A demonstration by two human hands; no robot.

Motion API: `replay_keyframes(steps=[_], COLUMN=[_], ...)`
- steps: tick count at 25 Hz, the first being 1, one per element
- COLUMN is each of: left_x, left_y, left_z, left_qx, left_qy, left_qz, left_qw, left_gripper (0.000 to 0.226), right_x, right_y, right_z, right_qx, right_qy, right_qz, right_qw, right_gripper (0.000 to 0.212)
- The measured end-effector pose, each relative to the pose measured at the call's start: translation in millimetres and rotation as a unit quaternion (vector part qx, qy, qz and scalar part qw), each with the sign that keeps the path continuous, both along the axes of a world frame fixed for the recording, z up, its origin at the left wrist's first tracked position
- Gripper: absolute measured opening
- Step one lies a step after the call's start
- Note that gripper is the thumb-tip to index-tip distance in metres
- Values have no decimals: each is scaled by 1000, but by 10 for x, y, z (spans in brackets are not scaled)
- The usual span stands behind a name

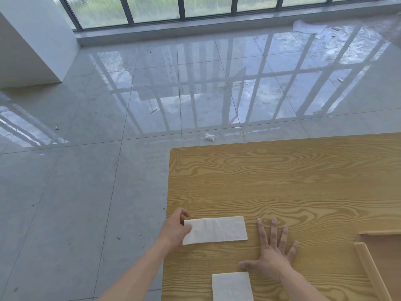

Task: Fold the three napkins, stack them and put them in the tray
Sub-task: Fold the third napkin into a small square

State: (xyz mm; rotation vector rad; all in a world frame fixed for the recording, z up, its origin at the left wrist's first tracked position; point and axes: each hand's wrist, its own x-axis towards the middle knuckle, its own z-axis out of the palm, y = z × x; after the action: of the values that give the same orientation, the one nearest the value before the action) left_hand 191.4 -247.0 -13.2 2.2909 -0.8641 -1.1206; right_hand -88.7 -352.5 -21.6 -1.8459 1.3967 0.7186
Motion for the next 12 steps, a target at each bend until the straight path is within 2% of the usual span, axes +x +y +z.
replay_keyframes(steps=[5, 12], left_x=[-80, -534], left_y=[-169, -491], left_z=[162, 200], left_qx=[-52, -70], left_qy=[84, 111], left_qz=[69, 15], left_qw=[993, 991], left_gripper=[24, 26], right_x=[-7, -30], right_y=[4, 23], right_z=[-38, -81], right_qx=[-1, -21], right_qy=[-2, -17], right_qz=[-4, -5], right_qw=[1000, 1000], right_gripper=[149, 149])
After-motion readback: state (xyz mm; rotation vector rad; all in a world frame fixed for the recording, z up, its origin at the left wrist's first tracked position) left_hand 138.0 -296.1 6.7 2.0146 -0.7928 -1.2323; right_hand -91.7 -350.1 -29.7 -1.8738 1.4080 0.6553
